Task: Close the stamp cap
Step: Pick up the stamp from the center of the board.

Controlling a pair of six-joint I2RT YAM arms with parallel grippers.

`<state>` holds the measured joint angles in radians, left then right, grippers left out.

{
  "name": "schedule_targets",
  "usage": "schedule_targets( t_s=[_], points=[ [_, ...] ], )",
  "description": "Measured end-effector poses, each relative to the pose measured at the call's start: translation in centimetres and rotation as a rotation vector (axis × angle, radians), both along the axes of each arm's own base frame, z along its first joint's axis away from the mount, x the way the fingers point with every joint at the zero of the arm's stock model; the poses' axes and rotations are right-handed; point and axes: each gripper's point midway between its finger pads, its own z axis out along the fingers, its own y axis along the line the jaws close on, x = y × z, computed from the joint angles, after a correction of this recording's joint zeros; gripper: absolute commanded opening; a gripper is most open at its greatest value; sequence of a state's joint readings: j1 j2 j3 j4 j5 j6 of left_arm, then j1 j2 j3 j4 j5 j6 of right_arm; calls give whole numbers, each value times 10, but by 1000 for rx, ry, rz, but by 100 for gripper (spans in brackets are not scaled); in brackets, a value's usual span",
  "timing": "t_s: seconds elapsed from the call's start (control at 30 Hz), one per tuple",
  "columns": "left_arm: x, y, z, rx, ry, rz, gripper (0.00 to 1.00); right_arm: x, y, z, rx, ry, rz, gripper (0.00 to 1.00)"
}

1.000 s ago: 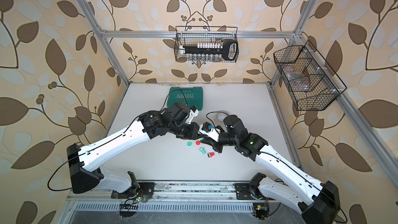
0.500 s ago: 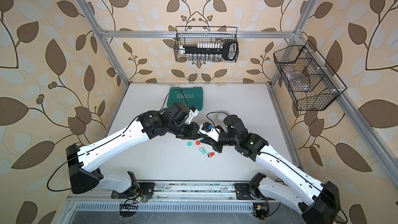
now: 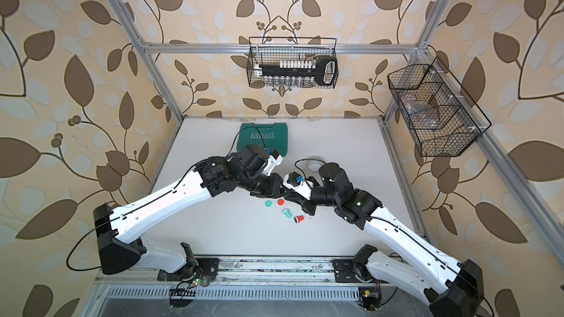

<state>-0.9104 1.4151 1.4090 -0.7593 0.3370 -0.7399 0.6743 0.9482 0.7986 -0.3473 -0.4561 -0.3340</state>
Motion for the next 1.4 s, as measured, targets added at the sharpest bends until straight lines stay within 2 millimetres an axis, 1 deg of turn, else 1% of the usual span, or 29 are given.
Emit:
schedule_targets(
  t_s=[0.1, 0.2, 0.3, 0.33, 0.43, 0.67, 0.77, 0.9, 1.0, 1.17, 1.27, 1.4],
  points=[
    [0, 0, 1, -5, -2, -2, 25, 0, -1, 1, 2, -4, -4, 16],
    [0, -1, 6, -19, -10, -2, 25, -1, -3, 7, 15, -16, -11, 25],
    [-2, 1, 15, -43, -16, 1, 24, -3, -6, 23, 55, -55, -24, 31],
    [-4, 1, 20, -59, -16, 1, 24, -5, -8, 31, 76, -74, -28, 32],
    [-7, 0, 46, -130, -35, 0, 24, -11, -13, 59, 151, -142, -37, 34],
    [-19, -4, 129, -370, -93, -25, 24, -25, -24, 131, 388, -271, -61, 39],
    [-28, -5, 160, -465, -96, -51, 24, -30, -27, 157, 483, -300, -64, 40],
    [-38, -7, 190, -563, -85, -91, 24, -34, -27, 185, 576, -314, -52, 39],
    [-45, -8, 202, -610, -72, -117, 23, -39, -27, 207, 639, -333, -27, 38],
    [-49, -8, 212, -650, -63, -131, 23, -48, -26, 236, 702, -365, 27, 36],
    [-49, -8, 219, -677, -59, -134, 23, -49, -25, 245, 718, -379, 44, 34],
    [-50, -9, 230, -717, -61, -138, 22, -49, -23, 248, 723, -385, 52, 32]
  ],
)
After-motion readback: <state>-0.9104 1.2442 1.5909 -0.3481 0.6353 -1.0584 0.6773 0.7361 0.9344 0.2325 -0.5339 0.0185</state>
